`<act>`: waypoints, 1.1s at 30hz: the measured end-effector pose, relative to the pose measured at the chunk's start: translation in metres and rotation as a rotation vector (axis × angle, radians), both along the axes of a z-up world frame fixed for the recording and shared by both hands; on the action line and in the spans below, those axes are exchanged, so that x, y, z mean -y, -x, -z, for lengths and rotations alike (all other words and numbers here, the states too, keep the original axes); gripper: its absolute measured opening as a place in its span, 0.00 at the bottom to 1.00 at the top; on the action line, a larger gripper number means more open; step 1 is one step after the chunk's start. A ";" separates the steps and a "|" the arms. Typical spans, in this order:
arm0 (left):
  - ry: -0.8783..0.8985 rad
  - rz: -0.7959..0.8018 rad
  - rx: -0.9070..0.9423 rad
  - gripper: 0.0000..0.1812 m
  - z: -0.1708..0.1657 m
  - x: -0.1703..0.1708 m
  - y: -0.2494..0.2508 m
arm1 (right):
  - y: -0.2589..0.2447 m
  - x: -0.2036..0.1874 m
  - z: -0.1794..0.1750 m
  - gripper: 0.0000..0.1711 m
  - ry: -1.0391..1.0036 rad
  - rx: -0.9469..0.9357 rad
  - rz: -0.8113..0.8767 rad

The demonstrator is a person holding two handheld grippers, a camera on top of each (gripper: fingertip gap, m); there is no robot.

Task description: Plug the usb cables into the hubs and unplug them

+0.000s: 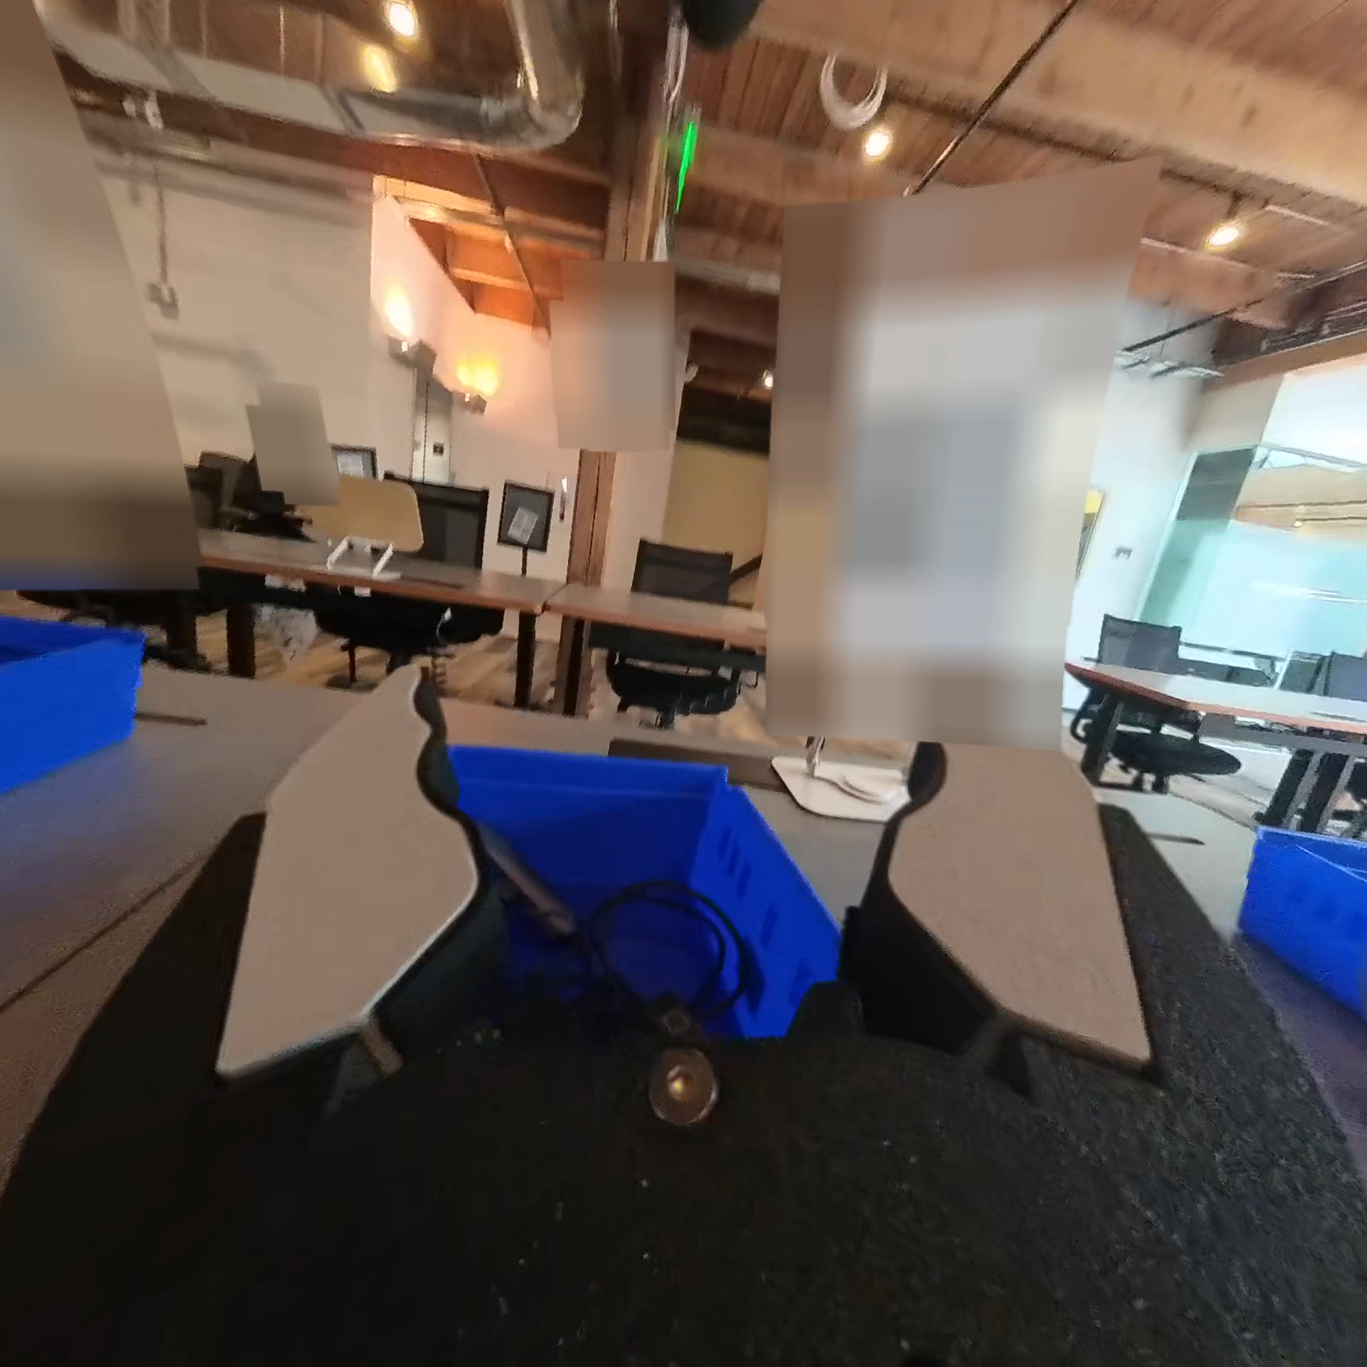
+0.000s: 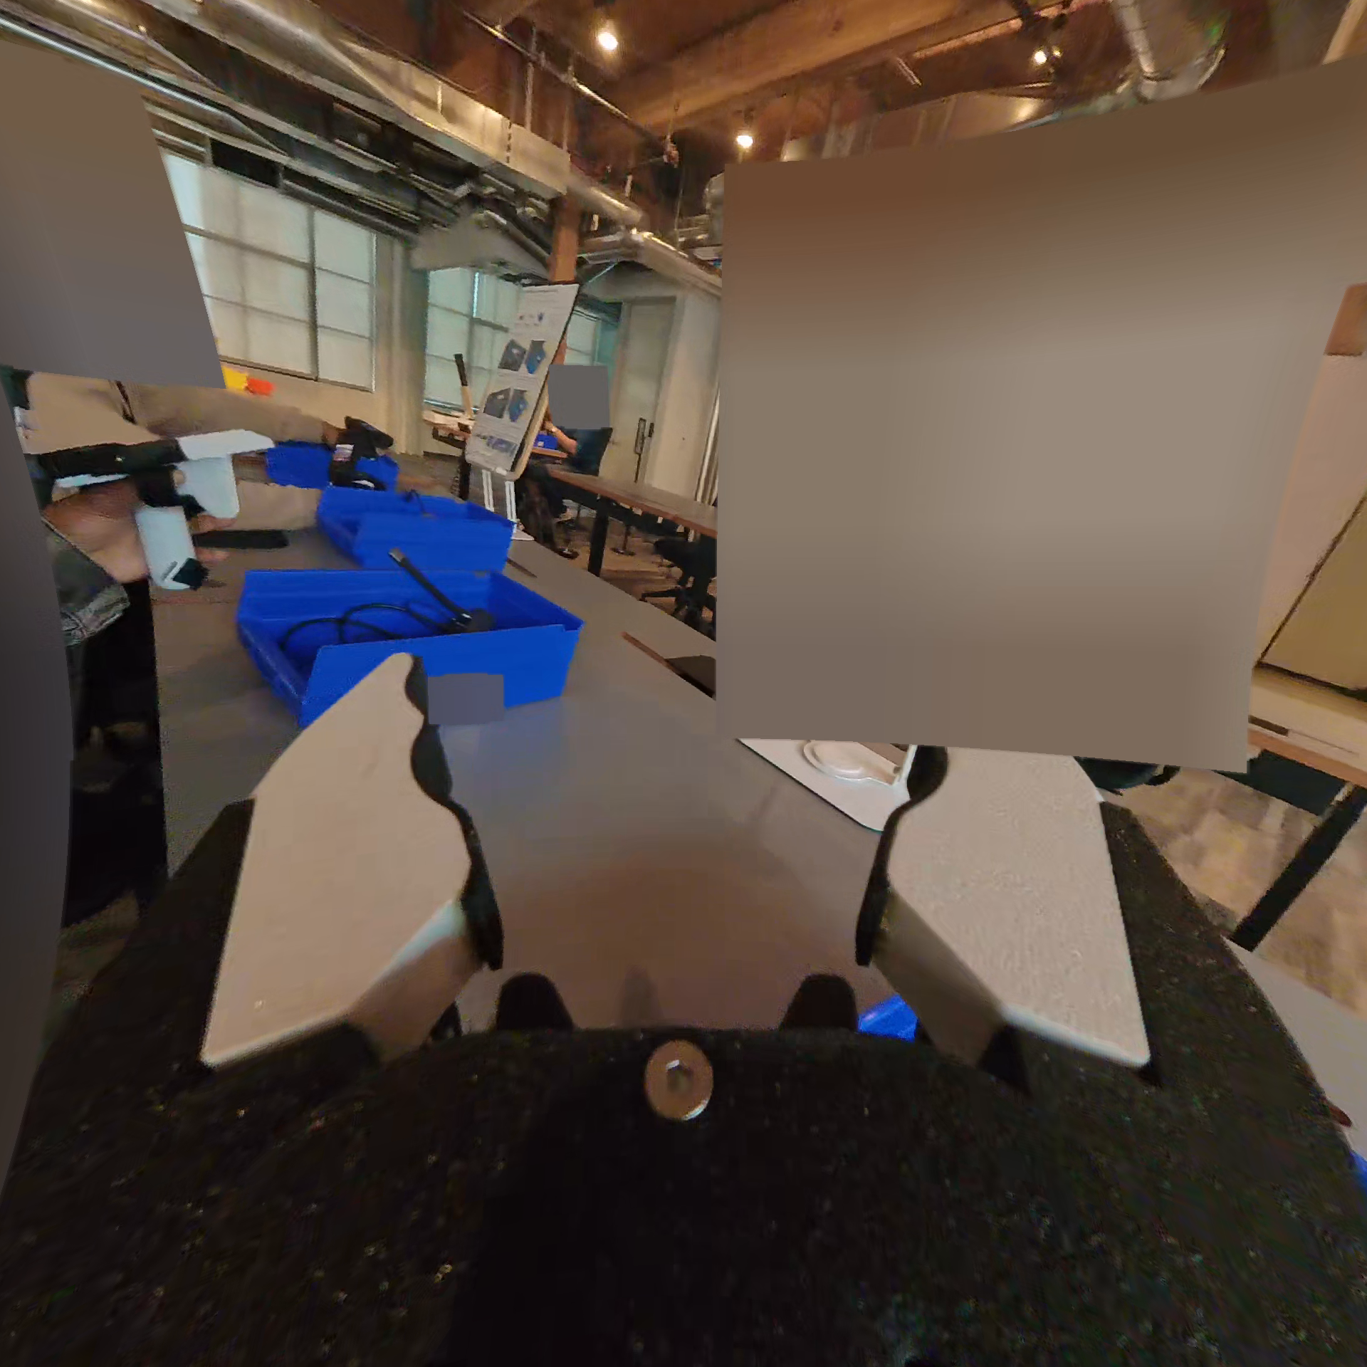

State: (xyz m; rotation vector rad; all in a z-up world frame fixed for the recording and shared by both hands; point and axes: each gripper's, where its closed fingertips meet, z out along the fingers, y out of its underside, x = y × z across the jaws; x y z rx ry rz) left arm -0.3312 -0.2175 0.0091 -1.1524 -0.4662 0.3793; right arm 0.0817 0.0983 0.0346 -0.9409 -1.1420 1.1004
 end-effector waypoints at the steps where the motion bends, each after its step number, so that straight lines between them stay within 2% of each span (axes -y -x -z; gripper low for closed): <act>1: -0.008 -0.021 -0.025 0.64 -0.005 0.002 0.002 | -0.003 -0.003 0.000 0.72 0.007 -0.005 0.008; 4: 0.064 -0.034 -0.091 0.50 -0.010 -0.004 0.004 | -0.012 -0.009 -0.001 0.71 0.028 -0.030 0.022; 6: 0.182 -0.025 -0.144 0.42 -0.009 -0.016 0.005 | -0.018 -0.013 -0.002 0.70 0.038 -0.039 0.035; 9: 0.374 -0.146 -0.310 0.34 -0.014 -0.026 0.019 | -0.025 -0.020 0.000 0.68 0.028 -0.033 0.074; 11: 0.549 -0.221 -0.438 0.29 -0.012 -0.036 0.034 | -0.027 -0.023 0.003 0.68 0.018 -0.015 0.097; 14: 0.862 -0.292 -0.632 0.28 0.004 -0.055 0.064 | -0.028 -0.025 0.006 0.67 -0.002 0.009 0.120; 17: 1.199 -0.323 -0.869 0.26 0.030 -0.071 0.092 | -0.028 -0.025 0.008 0.66 -0.018 0.027 0.127; 19: 1.361 -0.283 -0.939 0.24 0.052 -0.079 0.107 | -0.028 -0.025 0.009 0.66 -0.027 0.037 0.128; 24: 1.569 -0.026 -0.874 0.22 0.106 -0.086 0.125 | -0.026 -0.026 0.014 0.66 -0.034 0.060 0.135; 26: 1.609 0.027 -0.891 0.21 0.118 -0.089 0.131 | -0.025 -0.027 0.016 0.66 -0.032 0.068 0.131; 30: 1.655 0.211 -0.751 0.22 0.146 -0.099 0.130 | -0.021 -0.028 0.022 0.65 -0.034 0.094 0.129; 33: 1.661 0.289 -0.808 0.23 0.148 -0.115 0.130 | -0.019 -0.027 0.024 0.66 -0.040 0.106 0.121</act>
